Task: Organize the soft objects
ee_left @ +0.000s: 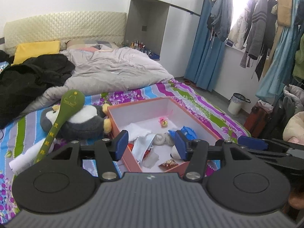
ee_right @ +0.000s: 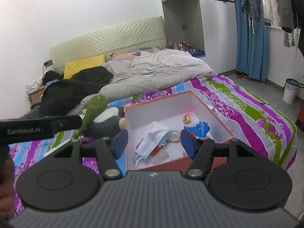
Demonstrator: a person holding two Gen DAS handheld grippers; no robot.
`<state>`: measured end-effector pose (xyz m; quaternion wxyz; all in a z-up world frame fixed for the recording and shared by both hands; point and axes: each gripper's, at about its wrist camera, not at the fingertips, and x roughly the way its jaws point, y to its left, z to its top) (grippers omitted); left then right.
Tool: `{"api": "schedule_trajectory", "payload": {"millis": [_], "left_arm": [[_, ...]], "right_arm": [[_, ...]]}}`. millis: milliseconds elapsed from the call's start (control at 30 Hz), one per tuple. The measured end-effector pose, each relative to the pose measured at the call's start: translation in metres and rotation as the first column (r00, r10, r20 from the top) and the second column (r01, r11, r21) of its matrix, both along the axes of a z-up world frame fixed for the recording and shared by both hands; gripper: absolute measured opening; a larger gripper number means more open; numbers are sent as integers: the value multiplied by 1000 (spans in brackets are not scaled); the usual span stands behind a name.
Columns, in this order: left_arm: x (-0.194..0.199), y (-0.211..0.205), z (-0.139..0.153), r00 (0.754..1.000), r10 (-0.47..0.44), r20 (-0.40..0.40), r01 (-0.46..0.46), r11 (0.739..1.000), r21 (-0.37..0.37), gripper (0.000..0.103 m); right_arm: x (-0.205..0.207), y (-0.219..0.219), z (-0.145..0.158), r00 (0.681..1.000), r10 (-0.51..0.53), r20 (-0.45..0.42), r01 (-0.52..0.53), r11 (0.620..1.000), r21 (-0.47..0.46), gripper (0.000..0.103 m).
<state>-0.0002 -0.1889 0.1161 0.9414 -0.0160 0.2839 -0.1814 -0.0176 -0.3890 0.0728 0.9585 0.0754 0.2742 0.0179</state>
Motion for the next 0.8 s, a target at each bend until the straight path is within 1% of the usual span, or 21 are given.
{"api": "schedule_trajectory", "payload": {"millis": [167, 333, 533, 667, 800], "left_arm": [[-6, 0, -18, 1000, 4, -23, -3, 1000, 19, 60], [-11, 1, -30, 999, 11, -37, -11, 1000, 13, 61], [-10, 4, -40, 998, 19, -65, -19, 1000, 10, 62], [-8, 3, -43, 997, 22, -71, -21, 1000, 20, 64], [-9, 3, -45, 997, 21, -72, -19, 1000, 21, 65]], "right_arm": [[-10, 0, -12, 1000, 4, -6, -4, 1000, -8, 64], [-18, 0, -14, 1000, 7, -10, -7, 1000, -6, 64], [-20, 1, -17, 1000, 11, -9, -11, 1000, 0, 64], [-19, -1, -18, 1000, 3, -12, -3, 1000, -11, 64], [-20, -1, -20, 1000, -3, -13, 3, 1000, -11, 64]]}}
